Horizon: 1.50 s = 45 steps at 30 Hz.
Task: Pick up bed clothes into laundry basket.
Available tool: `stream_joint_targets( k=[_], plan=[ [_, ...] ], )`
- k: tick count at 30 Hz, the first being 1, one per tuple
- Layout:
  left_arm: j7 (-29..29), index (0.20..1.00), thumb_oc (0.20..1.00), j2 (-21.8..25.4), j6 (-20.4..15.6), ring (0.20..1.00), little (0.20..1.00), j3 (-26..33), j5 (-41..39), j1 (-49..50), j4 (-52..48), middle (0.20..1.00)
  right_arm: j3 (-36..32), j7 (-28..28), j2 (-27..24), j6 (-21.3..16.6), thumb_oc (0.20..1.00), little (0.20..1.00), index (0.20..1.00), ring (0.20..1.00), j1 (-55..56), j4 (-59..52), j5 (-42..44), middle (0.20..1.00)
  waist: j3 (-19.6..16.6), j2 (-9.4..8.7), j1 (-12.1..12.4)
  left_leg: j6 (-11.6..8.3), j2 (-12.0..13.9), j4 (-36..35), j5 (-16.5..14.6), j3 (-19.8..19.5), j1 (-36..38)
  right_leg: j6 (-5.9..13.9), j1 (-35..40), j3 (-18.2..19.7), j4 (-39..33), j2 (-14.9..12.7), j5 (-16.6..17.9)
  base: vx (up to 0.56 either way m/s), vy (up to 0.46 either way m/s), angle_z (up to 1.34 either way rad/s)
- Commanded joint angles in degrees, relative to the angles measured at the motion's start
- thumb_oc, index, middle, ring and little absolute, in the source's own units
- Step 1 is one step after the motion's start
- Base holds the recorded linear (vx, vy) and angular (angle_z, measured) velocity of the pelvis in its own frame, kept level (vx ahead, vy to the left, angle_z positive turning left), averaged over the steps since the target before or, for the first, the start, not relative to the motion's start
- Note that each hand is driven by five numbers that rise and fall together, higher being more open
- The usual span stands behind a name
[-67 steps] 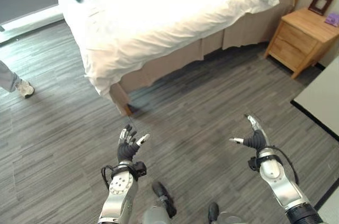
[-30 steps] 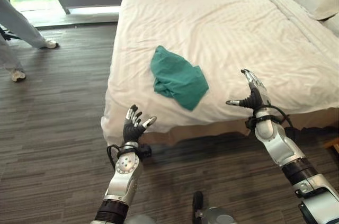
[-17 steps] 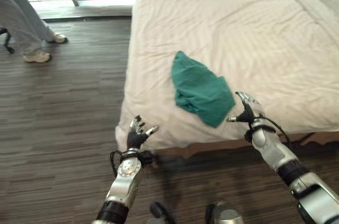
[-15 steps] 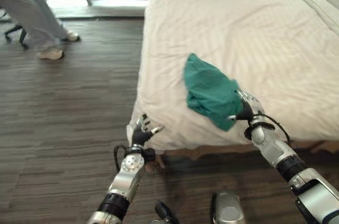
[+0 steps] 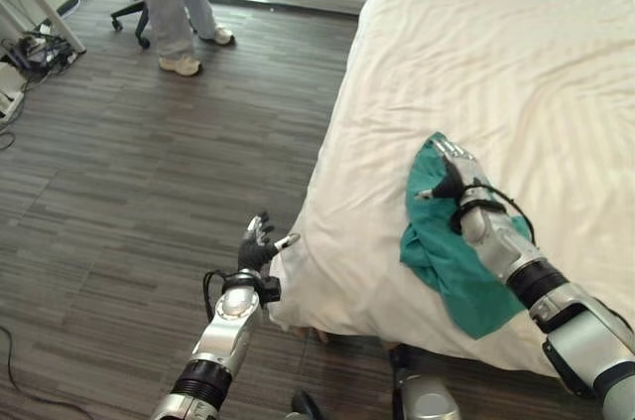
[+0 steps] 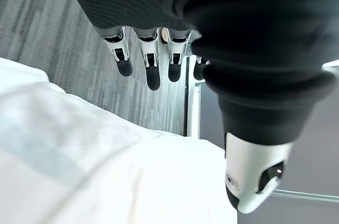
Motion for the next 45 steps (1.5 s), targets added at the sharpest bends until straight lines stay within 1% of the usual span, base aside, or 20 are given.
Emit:
stream_joint_targets(
  k=[1,9,15,22,23,24,25,26,27,32,34,35,37,39,40,41,42,43,44,45],
  plan=[
    [0.0,1.0,1.0,1.8,-3.2,1.0,1.0,-0.9,0.3,-2.8,-1.1,1.0,1.5,0.0,0.6,-0.3,1.0,1.0,1.0,1.0,-4.5,2.4,-2.4,1.0,-1.3,-2.09,-0.9,-2.56,2.6,1.7,0.7,-0.4,2.5,4.69,4.5,0.0,1.0,-3.7,-8.1,0.01,-0.026,-0.04],
    [-1.5,1.0,1.0,1.3,-2.2,1.0,1.0,-0.7,2.5,0.4,-2.0,1.0,0.2,1.1,2.8,-0.1,1.0,1.0,1.0,1.0,1.7,2.3,-2.3,1.0,-1.6,-1.69,-2.3,-3.04,3.5,1.1,1.4,1.8,3.5,4.7,3.9,1.0,0.9,-3.2,-7.4,0.0,-0.03,-0.13],
    [-1.1,1.0,1.0,0.1,-2.9,1.0,1.0,-3.1,3.4,-2.8,-0.8,1.0,1.8,1.6,3.4,-0.8,1.0,1.0,1.0,1.0,2.9,4.8,-0.9,1.0,0.4,-0.94,-4.1,-3.57,3.7,0.9,2.2,2.3,2.0,4.9,1.5,2.3,1.0,-3.3,-6.6,-0.07,-0.054,-0.14],
    [-1.3,1.0,1.0,-3.0,-4.0,1.0,1.0,-6.8,3.9,-7.4,3.4,1.0,1.5,3.6,5.1,-0.9,1.0,1.0,1.0,1.0,3.2,14.2,7.7,1.0,2.8,3.37,-7.7,-4.19,3.5,0.9,2.7,3.0,-0.3,5.27,-2.0,4.4,0.9,-4.4,-6.6,-0.06,-0.005,-0.03],
    [-1.5,1.0,1.0,-3.2,-4.0,1.0,1.0,-7.3,3.9,-7.7,3.8,1.0,1.4,3.9,5.5,-0.8,1.0,1.0,1.0,1.0,3.2,15.5,8.7,1.0,2.7,3.87,-7.9,-4.73,3.2,0.8,1.7,2.4,0.3,5.72,-1.6,4.8,0.9,-4.6,-7.6,0.07,0.023,0.02],
    [-1.5,1.0,1.0,-3.5,-4.0,1.0,1.0,-7.6,4.0,-8.1,4.5,1.0,1.7,4.1,5.9,-0.9,0.58,0.58,0.58,0.58,2.7,16.7,9.5,0.58,2.5,4.13,-8.2,-4.8,3.3,0.9,1.7,2.7,0.4,5.66,-1.7,5.0,0.9,-4.6,-7.6,0.07,0.024,-0.01],
    [-1.5,1.0,1.0,-3.5,-4.0,1.0,1.0,-7.6,4.0,-8.1,4.5,1.0,1.7,4.1,6.0,-1.0,0.442,0.442,0.442,0.442,2.7,16.8,9.6,0.442,2.6,4.14,-8.2,-4.8,3.2,0.9,1.6,2.7,0.4,5.69,-1.6,4.9,0.9,-4.6,-7.7,0.0,0.0,0.0],
    [-1.5,1.0,1.0,-3.5,-4.0,1.0,1.0,-7.6,4.0,-8.2,4.5,1.0,1.7,4.1,6.0,-1.0,0.442,0.442,0.442,0.442,2.7,16.8,9.6,0.442,2.6,4.14,-8.3,-4.8,3.2,0.9,1.6,2.7,0.4,5.7,-1.6,4.9,0.9,-4.6,-7.7,0.02,-0.047,-0.02],
    [-1.6,1.0,1.0,-3.9,-4.2,1.0,1.0,-8.0,4.2,-8.7,5.6,1.0,2.4,4.5,6.2,-1.2,0.2,0.2,0.2,0.2,1.7,17.5,10.4,0.2,2.2,4.45,-9.0,-5.05,3.5,1.1,1.5,3.5,1.2,5.44,-1.4,5.4,0.9,-4.3,-7.9,0.03,-0.069,-0.07],
    [-1.6,1.0,1.0,-3.8,-3.6,1.0,1.0,-7.3,4.7,-7.8,5.1,1.0,1.7,4.7,5.6,-1.8,0.2,0.2,0.2,0.2,2.9,11.3,12.0,0.2,1.2,4.14,-9.8,-5.3,4.4,2.4,0.9,3.9,1.8,4.86,-0.7,5.7,0.9,-3.4,-8.4,0.02,-0.076,-0.11],
    [-1.3,1.0,1.0,-3.0,-3.5,1.0,1.0,-6.8,4.3,-7.5,4.3,1.0,0.9,4.0,3.6,-1.5,0.2,0.2,0.2,0.2,1.6,7.3,12.7,0.2,1.2,3.38,-9.7,-5.19,4.6,5.6,-0.8,3.2,1.2,4.52,-0.3,6.4,1.0,-3.0,-8.6,-0.02,-0.093,-0.06],
    [-1.1,1.0,1.0,-2.1,-3.5,1.0,1.0,-6.5,4.0,-7.6,3.6,1.0,0.5,3.6,2.3,-1.6,0.2,0.2,0.2,0.2,0.2,5.2,13.1,0.2,1.5,2.31,-9.5,-4.75,4.9,8.3,-0.4,3.0,-0.1,3.71,-0.6,7.3,1.0,-2.6,-7.5,-0.05,-0.129,-0.08],
    [-0.7,1.0,1.0,-0.9,-3.3,1.0,1.0,-5.9,3.1,-8.0,2.2,1.0,-1.1,2.5,0.2,-1.5,0.2,0.2,0.2,0.2,-1.8,1.0,14.1,0.2,1.7,0.36,-8.2,-4.89,4.2,14.2,-2.9,-2.3,-2.3,3.37,-0.9,9.7,1.3,-1.9,-7.3,0.0,-0.101,-0.24],
    [0.3,1.0,1.0,0.4,-2.8,1.0,1.0,-4.4,2.5,-7.7,0.6,1.0,-4.0,0.9,-2.0,-1.5,0.2,0.2,0.2,0.2,-1.6,-4.7,15.7,0.2,1.0,-1.59,-5.8,-3.51,1.0,18.8,-6.5,-12.6,-4.9,3.2,-2.1,13.3,1.5,-1.0,-6.8,0.07,-0.05,-0.99],
    [1.0,1.0,1.0,1.2,-2.8,1.0,1.0,-2.2,1.5,-6.2,-1.1,1.0,-7.0,0.3,-3.6,-1.1,0.2,0.2,0.2,0.2,-0.6,-8.6,15.9,0.2,0.3,-2.58,-3.6,-1.81,-1.7,18.7,-12.0,-21.5,-5.0,3.19,-2.6,15.7,1.9,0.2,-6.6,0.06,-0.022,-1.19],
    [1.0,1.0,1.0,1.2,-2.8,1.0,1.0,-2.2,1.5,-6.2,-1.2,1.0,-7.1,0.3,-3.6,-1.1,0.2,0.2,0.2,0.2,-0.5,-8.7,15.9,0.2,0.1,-2.8,-3.6,-1.78,-1.9,18.5,-11.6,-21.5,-5.2,3.19,-2.8,15.7,1.9,0.0,-6.4,0.05,0.048,-1.03],
    [1.8,1.0,1.0,1.1,-3.0,1.0,1.0,-1.3,1.1,-5.3,-1.8,1.0,-8.4,-0.6,-2.8,-1.5,0.2,0.2,0.2,0.2,0.4,-9.4,15.9,0.2,-0.1,-3.14,-2.3,-1.33,-2.7,16.6,-12.8,-24.5,-3.8,3.28,-3.0,16.7,2.3,0.6,-6.2,-0.03,0.128,-0.81],
    [2.2,1.0,1.0,1.4,-3.6,1.0,1.0,-0.3,-0.3,-4.9,-3.1,1.0,-11.4,-1.5,-3.3,-1.6,0.2,0.2,0.2,0.2,2.0,-10.3,16.0,0.2,-1.0,-3.17,-1.8,-0.61,-2.2,12.9,-12.9,-25.2,-1.6,3.7,-3.4,16.2,2.9,0.3,-5.9,-0.01,0.13,-0.73],
    [2.2,1.0,1.0,1.4,-3.5,1.0,1.0,-0.4,-0.3,-4.8,-3.2,1.0,-11.6,-1.4,-3.3,-1.6,0.2,0.2,0.2,0.2,2.3,-10.5,15.9,0.2,-1.0,-3.2,-1.7,-0.63,-2.2,12.4,-12.7,-25.1,-1.3,3.68,-3.3,16.2,2.9,0.3,-5.9,-0.12,0.208,-0.37],
    [2.7,1.0,1.0,1.1,-3.2,1.0,1.0,-1.4,-0.7,-5.6,-4.8,1.0,-15.7,-2.8,-3.2,-1.7,0.2,0.2,0.2,0.2,6.8,-13.8,15.6,0.2,-1.2,-3.64,-1.9,-0.4,-1.5,8.1,-10.7,-23.8,0.8,4.82,-3.5,14.0,3.5,-1.2,-5.0,-0.18,0.31,0.2]
  ],
)
